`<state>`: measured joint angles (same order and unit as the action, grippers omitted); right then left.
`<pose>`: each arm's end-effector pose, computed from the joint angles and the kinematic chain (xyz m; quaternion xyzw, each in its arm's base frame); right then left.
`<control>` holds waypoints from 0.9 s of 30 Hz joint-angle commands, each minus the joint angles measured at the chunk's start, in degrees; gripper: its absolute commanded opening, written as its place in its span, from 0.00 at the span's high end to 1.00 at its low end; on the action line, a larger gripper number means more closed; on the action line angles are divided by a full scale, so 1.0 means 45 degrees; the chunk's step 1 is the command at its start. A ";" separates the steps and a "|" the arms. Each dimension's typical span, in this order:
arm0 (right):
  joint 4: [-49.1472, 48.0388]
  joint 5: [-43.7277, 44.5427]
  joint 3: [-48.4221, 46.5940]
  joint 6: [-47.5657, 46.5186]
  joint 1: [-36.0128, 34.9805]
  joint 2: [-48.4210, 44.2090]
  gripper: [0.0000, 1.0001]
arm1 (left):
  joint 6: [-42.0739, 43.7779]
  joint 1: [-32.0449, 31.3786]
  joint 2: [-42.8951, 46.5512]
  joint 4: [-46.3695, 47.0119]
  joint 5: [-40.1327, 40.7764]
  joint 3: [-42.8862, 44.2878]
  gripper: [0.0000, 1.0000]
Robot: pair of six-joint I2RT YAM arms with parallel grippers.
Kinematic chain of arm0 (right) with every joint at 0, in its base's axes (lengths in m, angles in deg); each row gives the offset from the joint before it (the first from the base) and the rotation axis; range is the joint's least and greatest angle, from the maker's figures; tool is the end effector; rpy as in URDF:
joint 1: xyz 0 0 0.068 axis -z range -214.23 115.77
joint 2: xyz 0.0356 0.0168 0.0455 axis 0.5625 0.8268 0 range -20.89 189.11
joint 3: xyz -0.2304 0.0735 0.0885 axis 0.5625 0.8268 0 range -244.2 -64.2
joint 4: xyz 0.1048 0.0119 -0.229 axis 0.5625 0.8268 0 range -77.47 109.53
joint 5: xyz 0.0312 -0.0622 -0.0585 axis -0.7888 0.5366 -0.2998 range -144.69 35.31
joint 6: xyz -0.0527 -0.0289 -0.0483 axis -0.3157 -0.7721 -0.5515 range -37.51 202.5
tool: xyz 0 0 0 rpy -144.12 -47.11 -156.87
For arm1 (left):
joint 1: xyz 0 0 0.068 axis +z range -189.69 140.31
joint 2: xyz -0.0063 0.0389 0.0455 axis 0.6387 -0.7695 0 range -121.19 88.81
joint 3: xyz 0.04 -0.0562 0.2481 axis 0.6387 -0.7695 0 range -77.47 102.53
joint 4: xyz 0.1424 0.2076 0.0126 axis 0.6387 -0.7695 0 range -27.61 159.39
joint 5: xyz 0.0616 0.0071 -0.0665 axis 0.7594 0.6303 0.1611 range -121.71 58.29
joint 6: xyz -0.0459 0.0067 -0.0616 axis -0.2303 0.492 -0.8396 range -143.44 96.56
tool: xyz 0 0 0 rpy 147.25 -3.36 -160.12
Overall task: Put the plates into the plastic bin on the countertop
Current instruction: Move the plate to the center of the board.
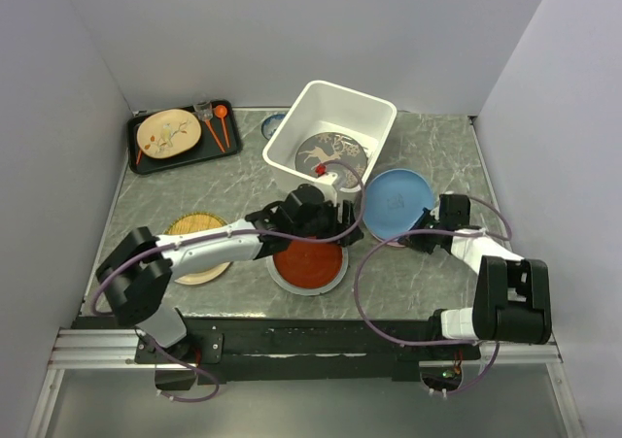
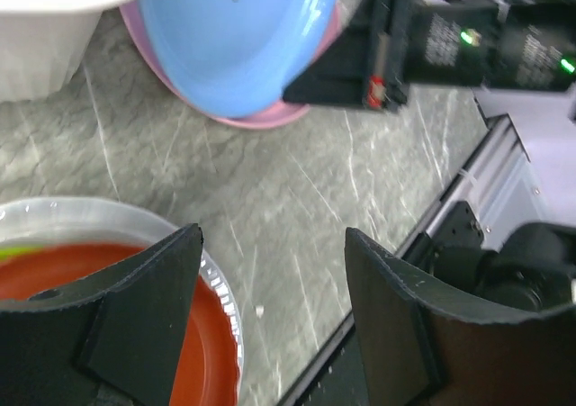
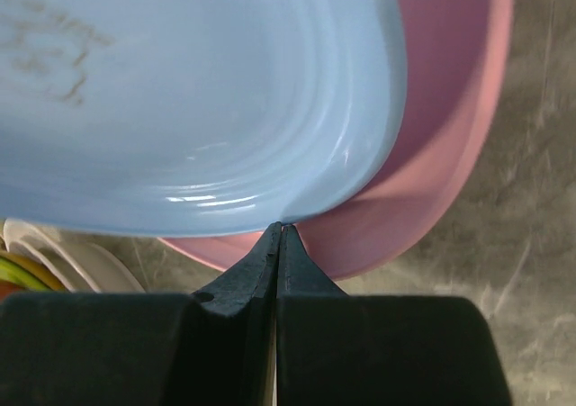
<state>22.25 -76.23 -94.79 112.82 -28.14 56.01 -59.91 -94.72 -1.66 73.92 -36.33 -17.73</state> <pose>0.2461 -0.0021 0.1147 0.2416 0.9096 0.2350 0.2430 0.2134 -0.3141 0.2316 0.1578 0.8338 -0.4021 0.3439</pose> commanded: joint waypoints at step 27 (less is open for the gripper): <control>0.2430 0.1134 0.1465 0.1425 -0.2446 -0.3690 1.00 | -0.0802 -0.0272 -0.5068 0.0828 -0.0712 0.3832 0.32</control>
<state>30.31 -73.03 -88.45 118.70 -38.63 42.14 -62.35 -95.53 -22.51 75.80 -38.65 -3.34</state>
